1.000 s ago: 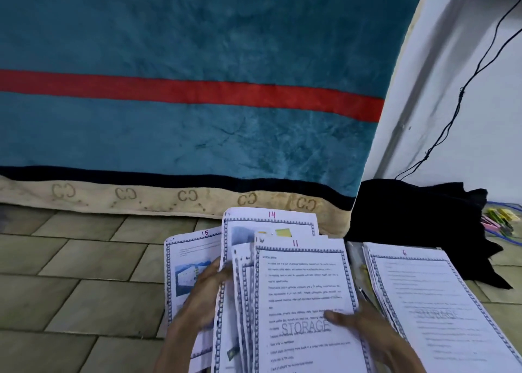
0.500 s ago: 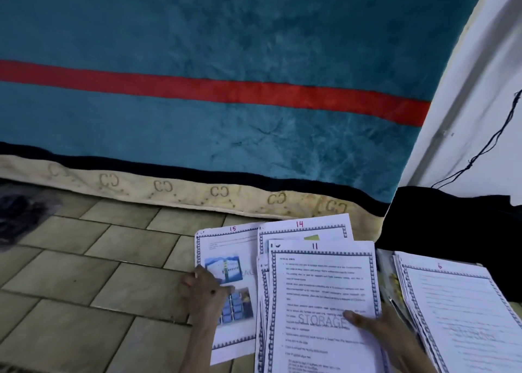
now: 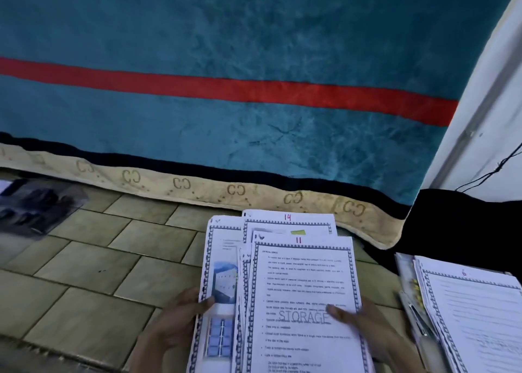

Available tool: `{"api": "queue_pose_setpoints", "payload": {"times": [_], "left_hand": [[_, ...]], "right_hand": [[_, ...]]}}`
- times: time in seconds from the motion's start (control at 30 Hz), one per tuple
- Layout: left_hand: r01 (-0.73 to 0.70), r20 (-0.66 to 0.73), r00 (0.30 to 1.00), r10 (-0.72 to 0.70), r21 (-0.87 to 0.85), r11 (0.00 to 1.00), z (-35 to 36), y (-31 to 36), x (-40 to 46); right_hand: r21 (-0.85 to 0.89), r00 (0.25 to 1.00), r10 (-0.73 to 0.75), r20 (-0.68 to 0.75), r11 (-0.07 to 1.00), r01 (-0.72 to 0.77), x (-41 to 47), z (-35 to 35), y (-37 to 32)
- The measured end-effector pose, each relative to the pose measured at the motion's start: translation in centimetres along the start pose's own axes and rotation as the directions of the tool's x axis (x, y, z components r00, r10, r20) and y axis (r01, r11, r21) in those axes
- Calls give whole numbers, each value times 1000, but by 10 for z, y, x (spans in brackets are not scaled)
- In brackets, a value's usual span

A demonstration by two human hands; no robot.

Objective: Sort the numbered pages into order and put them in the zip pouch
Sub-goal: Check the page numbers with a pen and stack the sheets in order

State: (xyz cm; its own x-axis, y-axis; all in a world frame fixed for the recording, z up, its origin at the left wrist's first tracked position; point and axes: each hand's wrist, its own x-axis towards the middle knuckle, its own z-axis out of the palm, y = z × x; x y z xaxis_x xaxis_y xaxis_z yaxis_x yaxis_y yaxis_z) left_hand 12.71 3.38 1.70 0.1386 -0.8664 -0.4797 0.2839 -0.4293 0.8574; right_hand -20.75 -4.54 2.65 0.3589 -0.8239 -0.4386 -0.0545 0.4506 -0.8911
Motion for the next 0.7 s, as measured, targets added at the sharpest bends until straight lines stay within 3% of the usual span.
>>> {"api": "queue_pose_setpoints", "payload": {"times": [0.1, 0.27, 0.43, 0.5, 0.6, 0.7], "left_hand": [[102, 2, 995, -102, -28, 994, 17, 4, 1], [157, 206, 971, -119, -177, 972, 48, 12, -8], [80, 70, 993, -93, 168, 983, 74, 18, -7], [-100, 6, 995, 100, 184, 978, 90, 18, -7], [-438, -98, 883, 460, 181, 880, 116, 35, -20], [-555, -71, 822, 566, 130, 822, 135, 59, -32]], "right_hand": [[35, 1000, 21, -2, 999, -21, 2, 22, -3], [97, 996, -3, -88, 995, 12, 3, 31, -1], [188, 991, -73, -115, 978, 94, -15, 28, -15], [130, 971, -166, -170, 973, 189, -26, 29, -29], [-66, 871, -392, -297, 918, 390, -42, 27, -58], [-232, 741, -591, -319, 807, 543, -61, 26, -88]]}}
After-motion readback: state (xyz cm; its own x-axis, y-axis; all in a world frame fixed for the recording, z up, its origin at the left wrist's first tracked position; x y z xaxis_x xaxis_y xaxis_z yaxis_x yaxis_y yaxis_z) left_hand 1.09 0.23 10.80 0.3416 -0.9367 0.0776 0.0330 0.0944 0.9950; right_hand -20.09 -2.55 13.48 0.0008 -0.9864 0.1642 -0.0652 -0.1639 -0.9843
